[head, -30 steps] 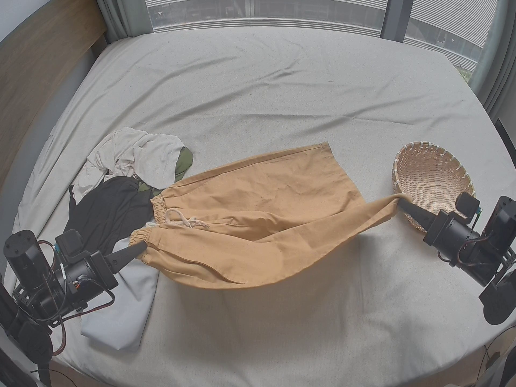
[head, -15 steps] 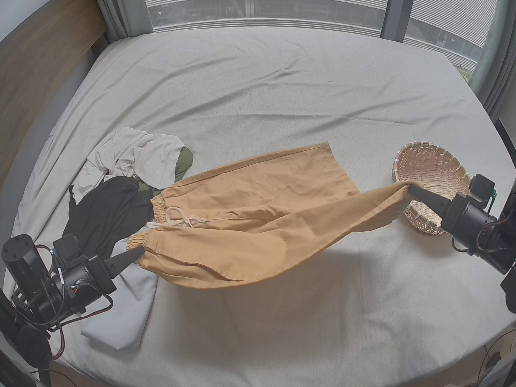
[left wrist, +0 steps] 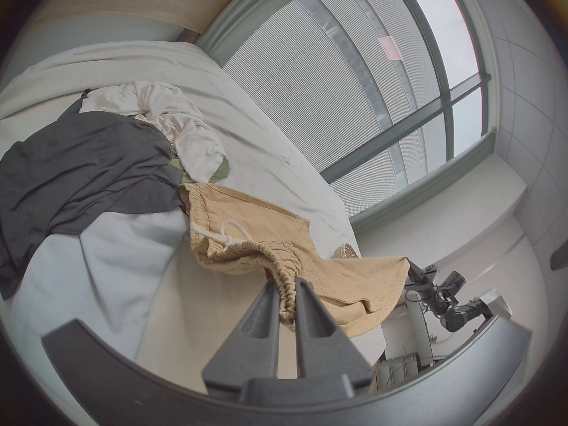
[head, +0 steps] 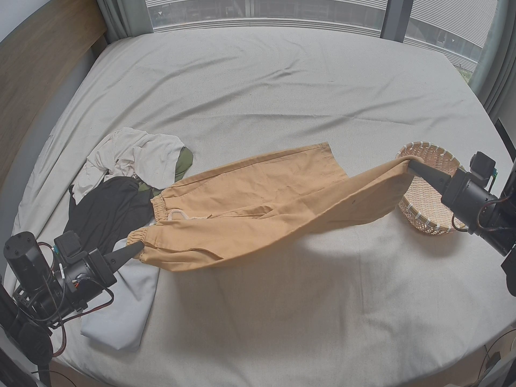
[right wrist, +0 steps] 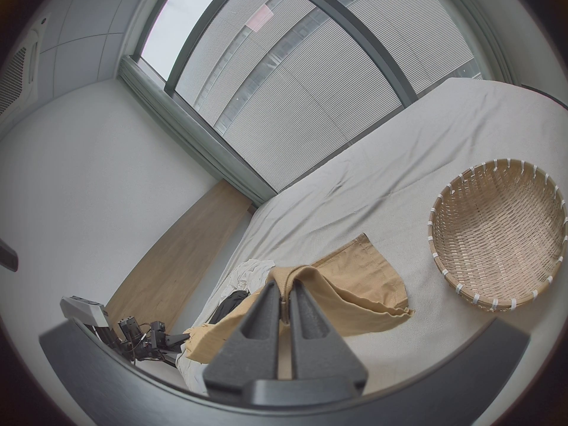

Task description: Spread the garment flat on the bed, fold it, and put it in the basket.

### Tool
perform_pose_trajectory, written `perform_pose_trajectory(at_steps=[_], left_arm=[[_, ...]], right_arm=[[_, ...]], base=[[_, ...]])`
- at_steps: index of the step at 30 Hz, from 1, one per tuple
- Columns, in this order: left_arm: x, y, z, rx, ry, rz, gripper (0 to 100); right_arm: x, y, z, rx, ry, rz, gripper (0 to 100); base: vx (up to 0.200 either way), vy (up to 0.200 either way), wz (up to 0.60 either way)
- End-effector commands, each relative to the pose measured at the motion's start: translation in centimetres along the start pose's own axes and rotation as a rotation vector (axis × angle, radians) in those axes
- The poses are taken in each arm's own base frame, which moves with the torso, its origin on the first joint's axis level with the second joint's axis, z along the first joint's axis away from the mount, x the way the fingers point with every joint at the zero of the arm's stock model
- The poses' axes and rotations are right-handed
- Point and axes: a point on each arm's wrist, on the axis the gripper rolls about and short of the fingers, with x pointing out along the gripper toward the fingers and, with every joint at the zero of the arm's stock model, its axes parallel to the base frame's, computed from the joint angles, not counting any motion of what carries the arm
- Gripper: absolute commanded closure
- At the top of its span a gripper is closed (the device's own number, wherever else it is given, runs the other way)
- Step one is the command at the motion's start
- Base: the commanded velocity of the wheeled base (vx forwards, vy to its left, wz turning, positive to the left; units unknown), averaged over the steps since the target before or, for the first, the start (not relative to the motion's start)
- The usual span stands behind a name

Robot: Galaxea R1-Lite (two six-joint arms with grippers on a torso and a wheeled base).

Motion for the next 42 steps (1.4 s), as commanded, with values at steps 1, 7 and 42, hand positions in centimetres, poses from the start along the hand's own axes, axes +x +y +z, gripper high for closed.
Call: perform_pose_trajectory(at_steps=[1,7,42], left_arm=[[1.6,1.1,0.1,-0.025,-0.011,0.047,100],[2.8,1.7,0.2,-0.049,-0.018,0.066,100],[8.9,5.0,1.7,-0.093,-0.170,0.171,100]], right_arm=[[2.3,-1.5,-0.7,0.017,0.034,-0.022,100],[4.2,-2.0,-0.1,0.017,0.021,-0.014,100],[15.6,-7.9,-0.2,0.006,-0.013,-0.017,100]], base=[[0.000,0.000,0.00],[0.000,0.000,0.00],[0.000,0.000,0.00]])
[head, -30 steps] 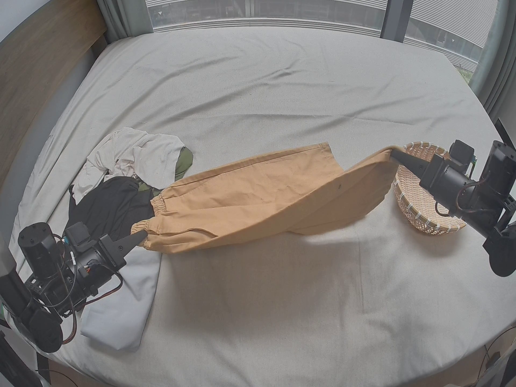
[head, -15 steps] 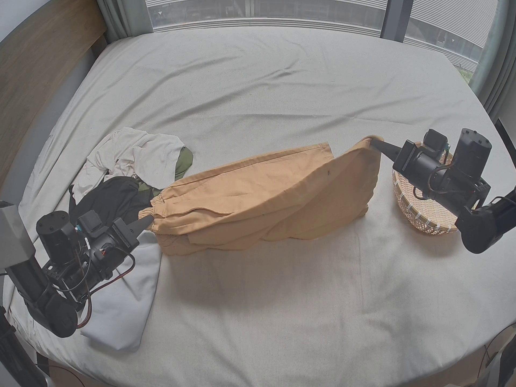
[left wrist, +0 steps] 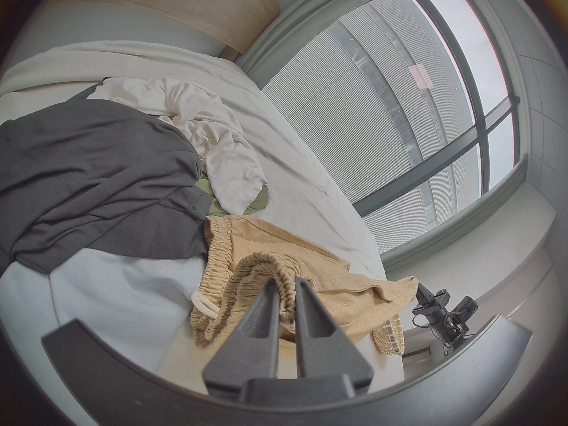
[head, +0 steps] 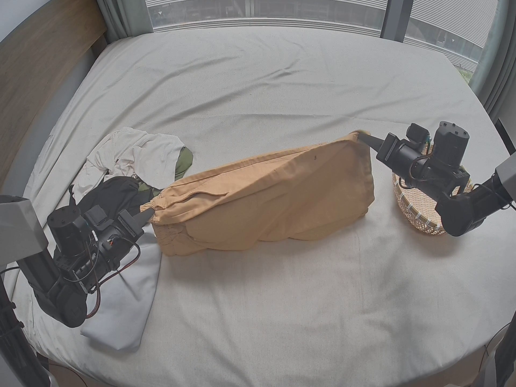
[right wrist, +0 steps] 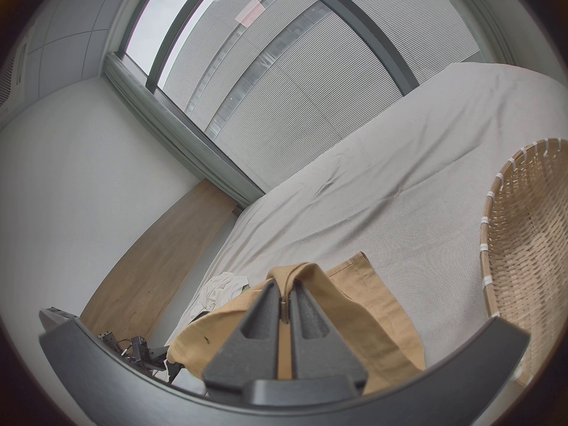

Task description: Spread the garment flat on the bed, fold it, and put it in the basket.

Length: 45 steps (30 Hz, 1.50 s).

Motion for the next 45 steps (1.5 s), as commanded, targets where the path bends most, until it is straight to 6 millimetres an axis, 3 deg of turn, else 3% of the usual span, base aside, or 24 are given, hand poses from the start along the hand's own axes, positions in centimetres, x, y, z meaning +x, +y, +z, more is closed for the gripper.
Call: perform_pose_trajectory(at_steps=[1,15,16,22,26,30,33,35,41,45], left_arm=[[0.6,0.8,0.0,-0.004,-0.006,0.019,100],[2.2,1.7,0.0,-0.003,-0.032,0.038,100],[2.3,1.8,0.0,-0.004,-0.031,0.039,0],[2.8,1.9,0.7,0.001,-0.061,0.030,0],[2.5,1.9,1.4,0.003,-0.083,0.033,0],[0.7,0.5,1.7,0.008,-0.085,0.016,0],[0.0,-0.1,1.5,0.009,-0.070,0.001,0],[-1.2,-1.9,0.0,0.014,-0.007,-0.042,0],[-2.5,-4.2,-2.4,0.029,0.099,-0.115,0],[-3.0,-4.2,-3.6,0.048,0.150,-0.111,0]], right_arm=[[1.6,-1.4,-1.0,0.005,0.009,-0.008,100],[3.6,-2.6,-1.5,-0.002,-0.007,0.002,100],[3.9,-2.7,-1.6,-0.005,-0.009,0.005,0],[5.1,-3.3,-1.7,-0.013,-0.032,0.000,0],[4.3,-3.3,-1.9,-0.010,-0.027,-0.025,0],[0.8,-2.1,-1.1,0.003,0.001,-0.060,0],[-0.9,-1.8,-1.6,0.017,0.031,-0.085,0],[-3.9,-1.5,-3.0,0.048,0.098,-0.132,0],[-6.3,-1.7,-5.2,0.089,0.183,-0.191,0],[-7.2,-2.2,-6.6,0.103,0.216,-0.262,0]], base=[[0.000,0.000,0.00],[0.000,0.000,0.00],[0.000,0.000,0.00],[0.000,0.000,0.00],[0.000,0.000,0.00],[0.000,0.000,0.00],[0.000,0.000,0.00],[0.000,0.000,0.00],[0.000,0.000,0.00],[0.000,0.000,0.00]])
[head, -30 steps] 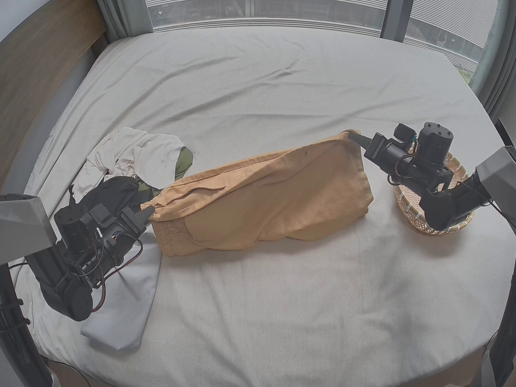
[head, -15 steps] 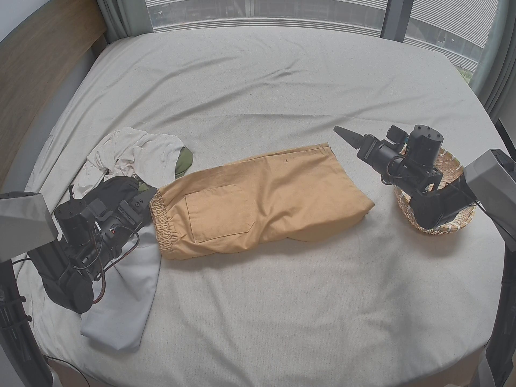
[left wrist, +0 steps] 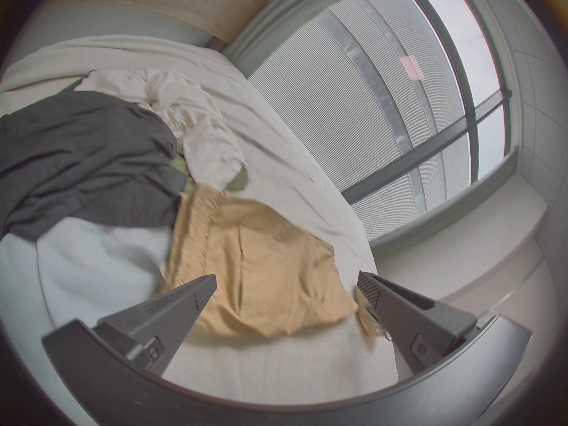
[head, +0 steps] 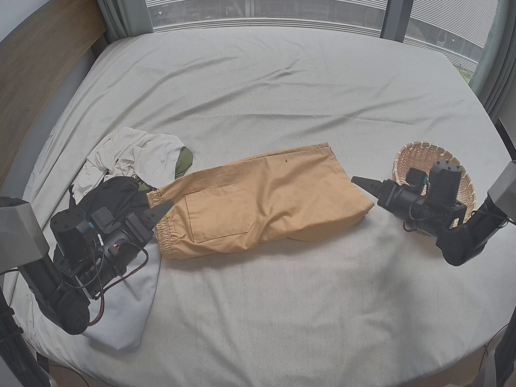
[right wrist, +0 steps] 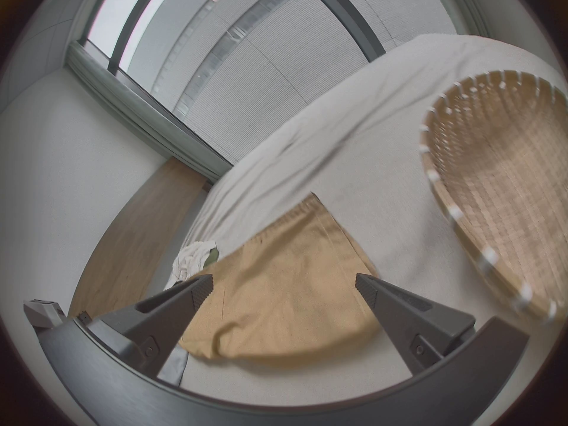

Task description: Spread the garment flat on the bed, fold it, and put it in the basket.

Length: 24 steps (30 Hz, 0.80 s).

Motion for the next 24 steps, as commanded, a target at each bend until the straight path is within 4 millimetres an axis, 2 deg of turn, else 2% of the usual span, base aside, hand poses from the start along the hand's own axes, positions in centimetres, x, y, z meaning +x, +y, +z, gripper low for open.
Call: perform_pose_trajectory(at_steps=[1,7,12,20,21,24], left_arm=[[-1.6,-1.7,-1.9,0.031,0.084,-0.043,0],[-1.6,-1.8,-2.3,0.049,0.104,-0.047,0],[-2.3,-2.0,-3.6,0.072,0.160,-0.048,0],[-2.2,-2.0,-4.0,0.091,0.176,-0.047,0],[-2.3,-2.0,-4.0,0.091,0.177,-0.046,0],[-2.3,-1.9,-4.0,0.092,0.178,-0.045,0]], right_arm=[[-2.2,0.0,-1.2,0.015,0.018,-0.069,0],[-1.3,-1.2,-2.9,0.036,0.071,-0.107,0],[0.6,-2.1,-4.3,0.047,0.103,-0.128,0],[2.6,-1.5,-4.9,0.090,0.107,-0.099,0],[3.7,-1.3,-5.2,0.108,0.105,-0.084,0],[5.1,-1.6,-5.7,0.110,0.092,-0.102,0]], base=[[0.000,0.000,0.00],[0.000,0.000,0.00],[0.000,0.000,0.00],[0.000,0.000,0.00],[0.000,0.000,0.00],[0.000,0.000,0.00]])
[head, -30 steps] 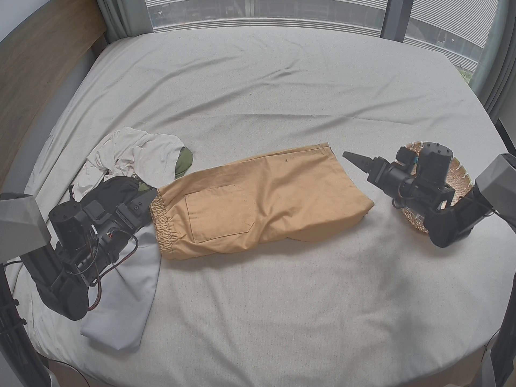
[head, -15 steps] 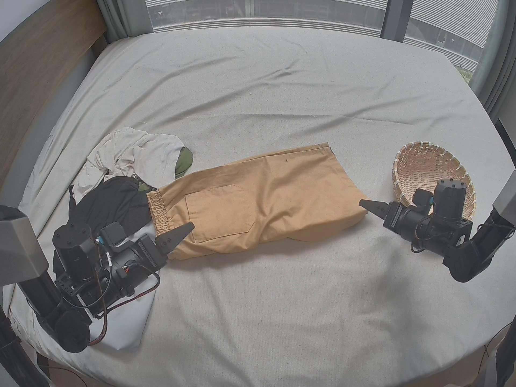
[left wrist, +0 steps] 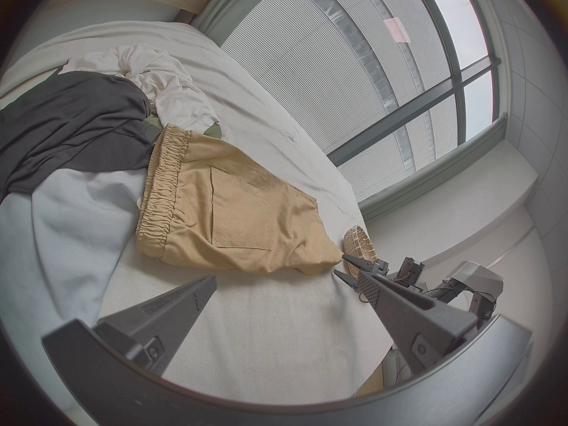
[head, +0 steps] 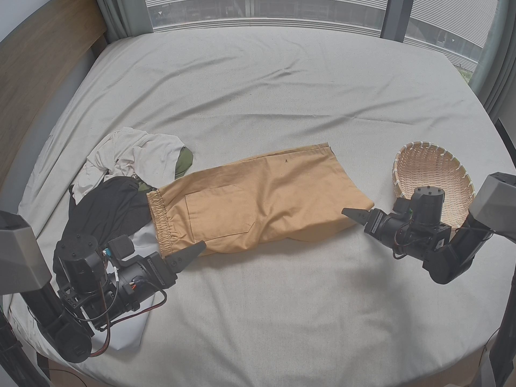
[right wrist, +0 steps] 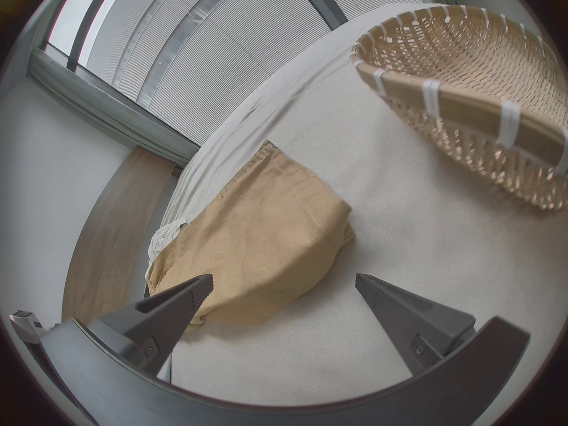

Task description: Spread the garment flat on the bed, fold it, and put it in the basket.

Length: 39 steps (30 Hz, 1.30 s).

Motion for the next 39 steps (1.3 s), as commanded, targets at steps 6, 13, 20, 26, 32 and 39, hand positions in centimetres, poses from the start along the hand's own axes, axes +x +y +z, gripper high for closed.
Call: perform_pose_trajectory(at_steps=[6,13,20,26,32,39], left_arm=[[-0.1,0.1,-0.2,-0.001,0.008,0.011,0],[0.0,0.1,-0.2,0.002,0.004,0.013,0],[-0.1,0.3,-0.2,0.001,0.003,0.019,0],[0.2,1.0,-0.3,-0.009,0.005,0.051,0],[0.2,2.5,-0.3,-0.031,0.005,0.112,0],[0.5,4.4,-0.2,-0.053,-0.002,0.181,0]], right_arm=[[5.9,-0.2,-1.4,0.012,-0.052,-0.037,0],[7.3,1.3,-0.9,0.039,-0.093,0.026,0],[7.7,0.9,-1.2,0.036,-0.156,0.029,0],[7.9,0.0,-1.9,0.037,-0.185,0.019,100],[4.8,1.1,-1.0,0.031,-0.236,0.060,100],[1.0,2.3,-0.4,0.027,-0.245,0.063,100]], base=[[0.000,0.000,0.00],[0.000,0.000,0.00],[0.000,0.000,0.00],[0.000,0.000,0.00],[0.000,0.000,0.00],[0.000,0.000,0.00]])
